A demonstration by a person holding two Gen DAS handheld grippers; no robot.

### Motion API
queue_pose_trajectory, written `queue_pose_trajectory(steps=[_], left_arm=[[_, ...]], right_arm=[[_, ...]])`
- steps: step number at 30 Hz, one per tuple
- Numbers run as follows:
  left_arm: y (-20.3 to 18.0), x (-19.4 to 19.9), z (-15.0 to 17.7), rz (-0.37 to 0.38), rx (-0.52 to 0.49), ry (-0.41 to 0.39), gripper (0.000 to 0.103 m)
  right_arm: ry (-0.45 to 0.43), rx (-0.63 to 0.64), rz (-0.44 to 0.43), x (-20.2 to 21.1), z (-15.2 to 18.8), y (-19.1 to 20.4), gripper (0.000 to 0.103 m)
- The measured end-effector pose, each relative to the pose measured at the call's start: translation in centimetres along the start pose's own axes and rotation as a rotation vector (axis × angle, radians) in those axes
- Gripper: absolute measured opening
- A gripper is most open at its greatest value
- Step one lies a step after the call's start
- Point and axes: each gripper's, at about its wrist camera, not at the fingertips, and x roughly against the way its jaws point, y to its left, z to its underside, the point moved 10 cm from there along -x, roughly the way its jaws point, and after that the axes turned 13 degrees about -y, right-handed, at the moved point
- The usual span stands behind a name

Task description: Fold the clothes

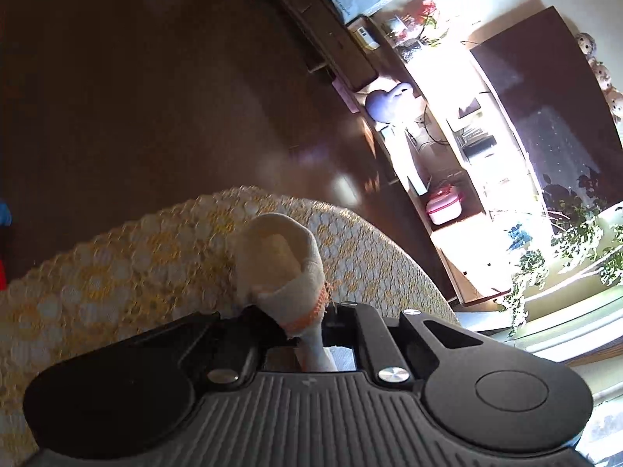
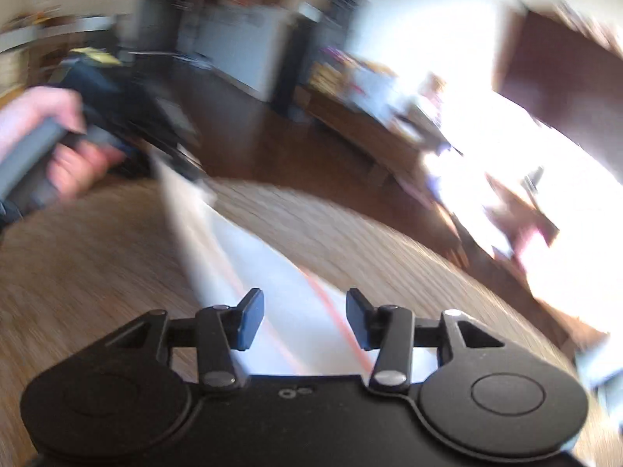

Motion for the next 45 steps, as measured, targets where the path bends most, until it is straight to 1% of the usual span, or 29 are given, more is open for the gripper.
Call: queue_pose_trajectory(steps=[2, 3, 4, 7, 8, 10, 14, 16, 17, 20, 21, 24, 26, 28, 32, 38, 41, 43, 45], left_arm=[[-1.1, -0.9, -0.8, 0.012, -0.006, -0.018, 0.007], [-1.8, -1.4, -1.1, 0.023, -0.008, -0.026, 0.007], [-2.5, -2.0, -1.4, 0.036, -0.010, -0.033, 0.007], [-5.2, -3.8, -2.0, 0.066, -0.056, -0.057, 0.007], [-6.1, -4.4, -2.0, 0.079, -0.069, -0.060, 0.007], [-7.7, -5.5, -2.2, 0.086, -0.081, -0.073, 0.007], [-9.5, -7.5, -2.4, 0.110, -0.065, -0.074, 0.007], [-9.9, -7.7, -2.2, 0.142, -0.046, -0.062, 0.007], [-10.2, -7.5, -2.1, 0.165, -0.034, -0.058, 0.007], [-11.6, -6.2, -2.7, 0.257, -0.008, -0.070, 0.007], [-12.3, -5.6, -3.1, 0.294, -0.002, -0.074, 0.007], [-15.1, -3.6, -3.8, 0.406, -0.019, -0.087, 0.007], [-17.0, -2.4, -4.0, 0.470, -0.038, -0.093, 0.007], [-18.6, -1.6, -3.8, 0.507, -0.061, -0.098, 0.007], [-19.2, -1.3, -3.1, 0.512, -0.087, -0.092, 0.007], [-16.4, -2.3, -3.6, 0.462, -0.044, -0.081, 0.007], [-16.9, -1.5, -3.4, 0.501, -0.050, -0.073, 0.007], [-18.0, -0.3, -2.7, 0.537, -0.078, -0.069, 0.007], [-19.1, 0.8, -2.0, 0.559, -0.110, -0.066, 0.007]], right_arm=[[0.081, -0.087, 0.080, 1.2, 3.0, -4.8, 0.103], [0.117, -0.129, 0.113, 1.6, 4.3, -6.3, 0.103], [0.164, -0.170, 0.115, 2.0, 6.0, -7.1, 0.103], [0.215, -0.214, 0.058, 2.6, 9.0, -6.2, 0.103], [0.212, -0.209, 0.056, 2.4, 9.6, -5.7, 0.103], [0.189, -0.220, 0.075, 2.9, 9.8, -5.4, 0.103], [0.181, -0.187, 0.052, 3.3, 9.8, -5.4, 0.103], [0.194, -0.219, 0.038, 3.8, 9.9, -5.6, 0.103], [0.194, -0.244, 0.036, 4.0, 9.4, -6.2, 0.103], [0.107, -0.316, 0.073, 3.2, 7.3, -7.9, 0.103], [0.106, -0.323, 0.079, 2.5, 7.0, -8.2, 0.103], [0.114, -0.336, 0.086, 0.3, 6.4, -8.9, 0.103], [0.134, -0.360, 0.032, -1.1, 6.3, -8.1, 0.103], [0.187, -0.321, -0.005, -2.1, 7.1, -6.8, 0.103], [0.221, -0.277, -0.047, -1.5, 7.8, -5.1, 0.103], [0.199, -0.263, 0.020, 0.9, 7.4, -6.5, 0.103], [0.200, -0.253, 0.032, 2.5, 7.9, -6.3, 0.103], [0.189, -0.255, 0.040, 4.5, 8.2, -5.9, 0.103], [0.200, -0.267, 0.042, 6.5, 9.1, -5.5, 0.103]])
